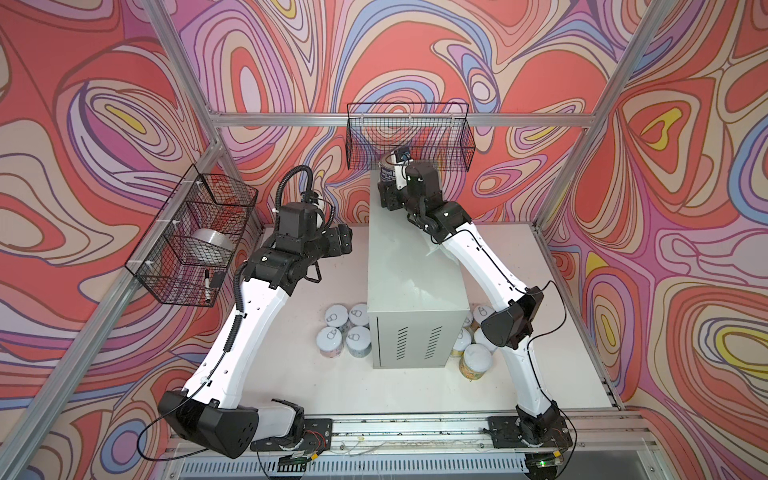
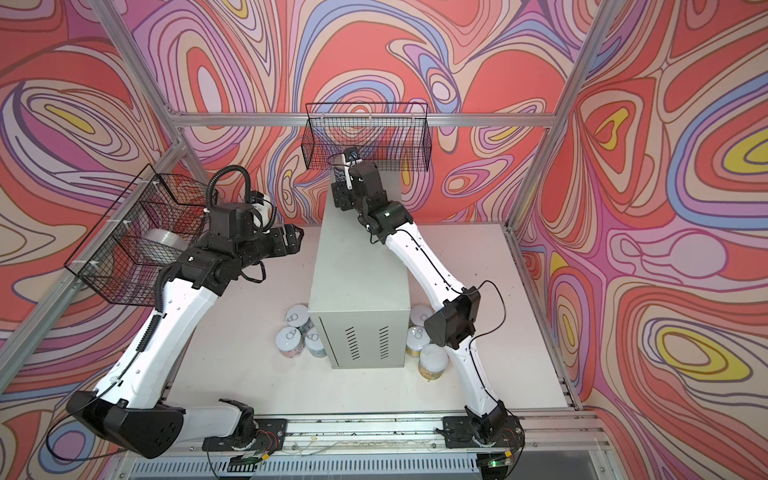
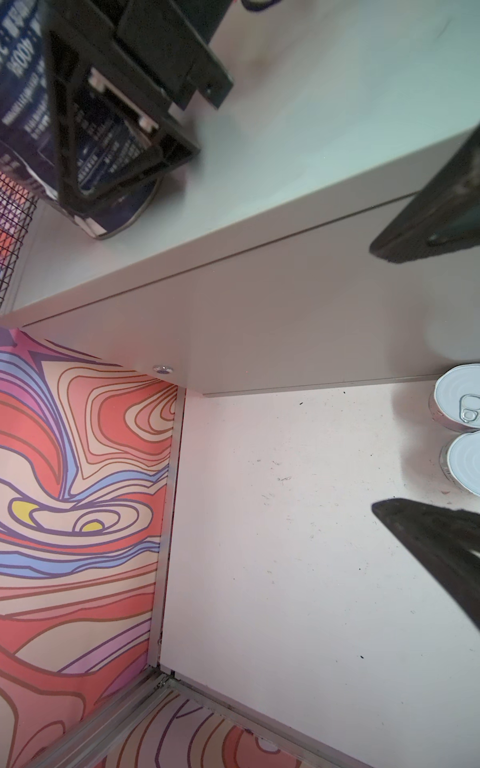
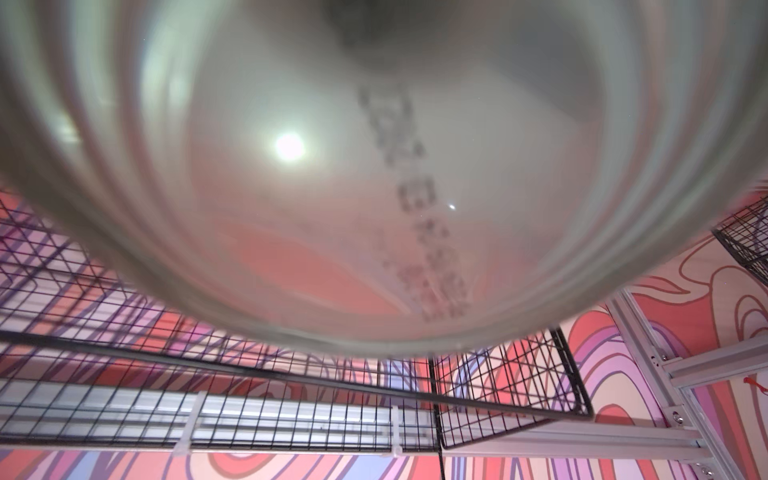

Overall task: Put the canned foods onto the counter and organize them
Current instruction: 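Carry the blue can with the right gripper to the cabinet top's far end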

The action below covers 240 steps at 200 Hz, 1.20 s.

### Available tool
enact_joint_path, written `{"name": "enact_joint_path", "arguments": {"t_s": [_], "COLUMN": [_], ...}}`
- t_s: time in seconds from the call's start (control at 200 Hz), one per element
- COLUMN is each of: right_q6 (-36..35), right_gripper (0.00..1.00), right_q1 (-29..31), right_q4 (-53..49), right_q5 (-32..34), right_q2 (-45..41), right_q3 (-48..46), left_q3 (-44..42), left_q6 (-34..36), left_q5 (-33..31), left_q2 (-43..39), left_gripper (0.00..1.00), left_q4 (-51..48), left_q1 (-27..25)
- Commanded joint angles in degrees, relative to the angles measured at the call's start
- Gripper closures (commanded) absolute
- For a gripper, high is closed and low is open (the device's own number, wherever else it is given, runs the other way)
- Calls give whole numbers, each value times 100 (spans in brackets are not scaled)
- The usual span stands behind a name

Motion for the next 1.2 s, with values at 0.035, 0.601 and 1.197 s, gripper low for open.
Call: {"name": "enact_joint_path", "arguments": {"t_s": [0.035, 0.601, 1.197], "right_q6": [19, 531, 786], "right_gripper": [5, 4, 29], "right_q1": [2, 3, 4], "right_q4": [81, 463, 435], "right_q5": [-180, -563, -541], "right_q2": [42, -1938, -1579], "right_q3": [52, -2254, -2014], "left_q3": [-22, -103, -217], "left_q6": [-27, -5, 8], "left_q5": [-2, 18, -6], "left_q2": [59, -64, -3], "left_gripper": [8, 5, 8], "left_q4": [156, 158, 264], "left_q1": [30, 35, 39]}}
